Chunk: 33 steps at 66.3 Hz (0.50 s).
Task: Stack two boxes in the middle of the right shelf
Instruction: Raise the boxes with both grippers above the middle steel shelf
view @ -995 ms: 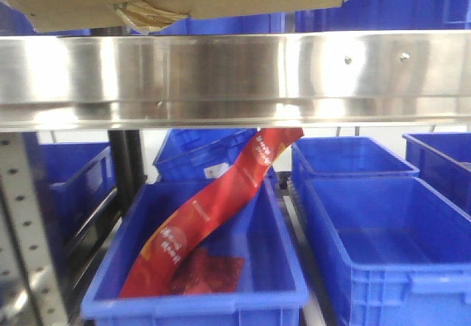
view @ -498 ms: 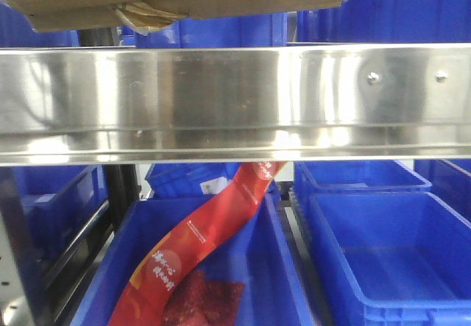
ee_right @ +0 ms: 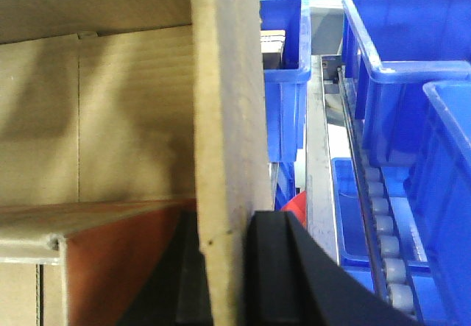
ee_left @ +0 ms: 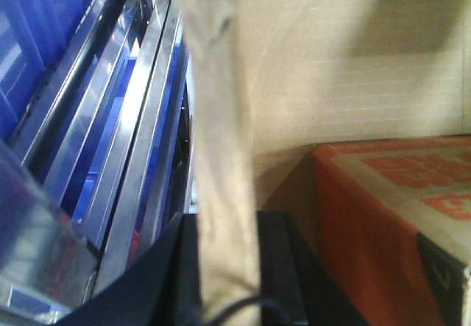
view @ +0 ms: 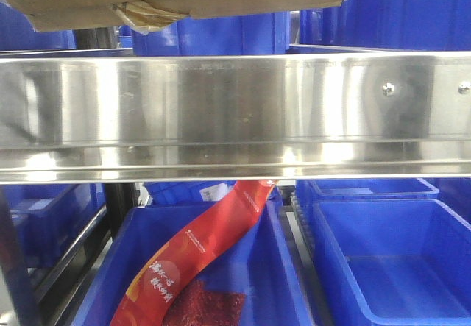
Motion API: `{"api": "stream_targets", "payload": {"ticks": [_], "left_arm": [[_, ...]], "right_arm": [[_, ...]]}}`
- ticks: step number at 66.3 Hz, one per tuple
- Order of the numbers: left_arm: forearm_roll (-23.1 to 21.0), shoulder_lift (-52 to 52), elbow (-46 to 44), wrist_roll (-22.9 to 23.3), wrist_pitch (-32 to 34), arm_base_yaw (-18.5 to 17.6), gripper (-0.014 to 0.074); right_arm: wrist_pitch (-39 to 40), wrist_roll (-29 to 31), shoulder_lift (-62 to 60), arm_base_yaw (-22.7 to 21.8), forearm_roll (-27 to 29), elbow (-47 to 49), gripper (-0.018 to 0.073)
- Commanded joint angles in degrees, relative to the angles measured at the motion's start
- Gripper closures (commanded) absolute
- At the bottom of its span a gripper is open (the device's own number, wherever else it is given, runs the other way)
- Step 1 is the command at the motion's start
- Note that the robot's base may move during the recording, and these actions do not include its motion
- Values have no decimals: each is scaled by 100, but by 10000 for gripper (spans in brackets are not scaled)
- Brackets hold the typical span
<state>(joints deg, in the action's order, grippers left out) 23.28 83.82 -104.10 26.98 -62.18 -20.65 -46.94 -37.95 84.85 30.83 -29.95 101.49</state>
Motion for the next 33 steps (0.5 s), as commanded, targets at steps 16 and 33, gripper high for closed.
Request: {"api": "stream_targets", "payload": {"ticks": [16, 33], "left_arm": [[-49, -55, -54, 17, 217, -5, 708], [-49, -55, -54, 17, 472, -5, 708]], "right_arm": [[335, -36, -81, 24, 35, 42, 711], [-851, -36, 39, 24, 76, 22, 711]]}}
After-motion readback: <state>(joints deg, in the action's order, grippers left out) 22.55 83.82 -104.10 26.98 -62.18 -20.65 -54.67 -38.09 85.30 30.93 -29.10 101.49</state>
